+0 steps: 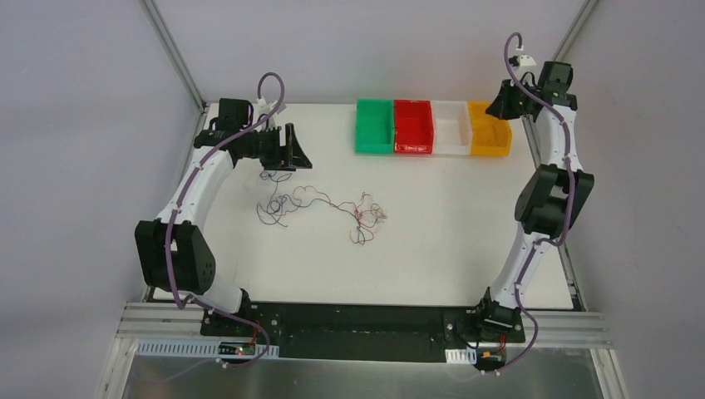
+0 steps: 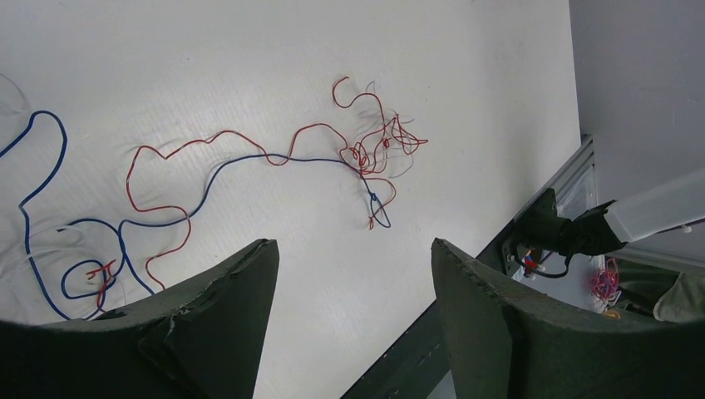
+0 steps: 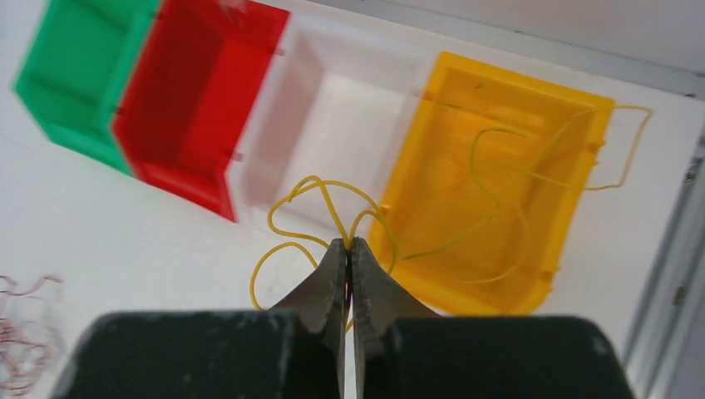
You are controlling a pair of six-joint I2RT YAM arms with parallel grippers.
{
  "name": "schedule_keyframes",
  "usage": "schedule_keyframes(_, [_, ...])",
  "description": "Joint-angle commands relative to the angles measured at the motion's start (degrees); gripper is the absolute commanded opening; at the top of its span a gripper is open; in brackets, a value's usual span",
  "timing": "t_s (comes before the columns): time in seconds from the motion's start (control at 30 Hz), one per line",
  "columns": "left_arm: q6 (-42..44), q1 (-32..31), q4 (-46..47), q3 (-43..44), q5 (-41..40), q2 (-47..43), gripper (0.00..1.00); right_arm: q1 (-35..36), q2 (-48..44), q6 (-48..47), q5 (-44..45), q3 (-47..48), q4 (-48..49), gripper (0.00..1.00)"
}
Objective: Untangle the cables
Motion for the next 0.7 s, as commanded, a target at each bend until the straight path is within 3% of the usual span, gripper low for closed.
schedule_keyframes(0.0, [2.39,0.47,-1.1,1.23,-0.72,-0.22,0.69,-1.28,4.66,-13.68,2.62,8.17,-2.91,0.0])
schedule_keyframes(0.23, [3.15,0.51,-2.07,0.74,-1.26,0.69,0.7,-1.43,14.34,-24.3,7.22,14.33,-2.1,0.0])
schedule_keyframes(0.37, [5.28,0.52,-3.86,2.29,-2.57,1.65,0.74,-0.93,14.59,-24.11,9.21,12.74,1.33,0.13])
schedule_keyframes(0.43, [7.14,0.51,-5.04,2.68,-3.43,1.87,0.78,-0.93,13.14,-22.16,8.33,12.48,1.48,0.24])
schedule_keyframes(0.47, [7.92,0.52,-5.56,2.63,-3.96,1.91,0.79,-0.85,12.11,-21.58,7.32,12.33,1.09,0.34])
schedule_keyframes(0.5, [8.72,0.54,-6.06,2.4,-4.24,1.88,0.8,-0.8,10.91,-20.86,6.11,11.93,0.59,0.51])
schedule_keyframes(0.53, [9.01,0.54,-6.46,2.14,-4.29,1.83,0.82,-0.65,9.38,-19.93,5.22,11.24,0.28,0.6])
schedule_keyframes(0.57, [10.57,0.54,-6.76,1.82,-4.18,1.68,0.82,-0.4,7.89,-18.89,4.82,10.4,-0.15,0.66])
schedule_keyframes(0.67, [14.1,0.52,-8.04,0.75,-2.41,0.96,0.82,1.83,2.67,-15.72,3.96,8.14,-5.05,0.71])
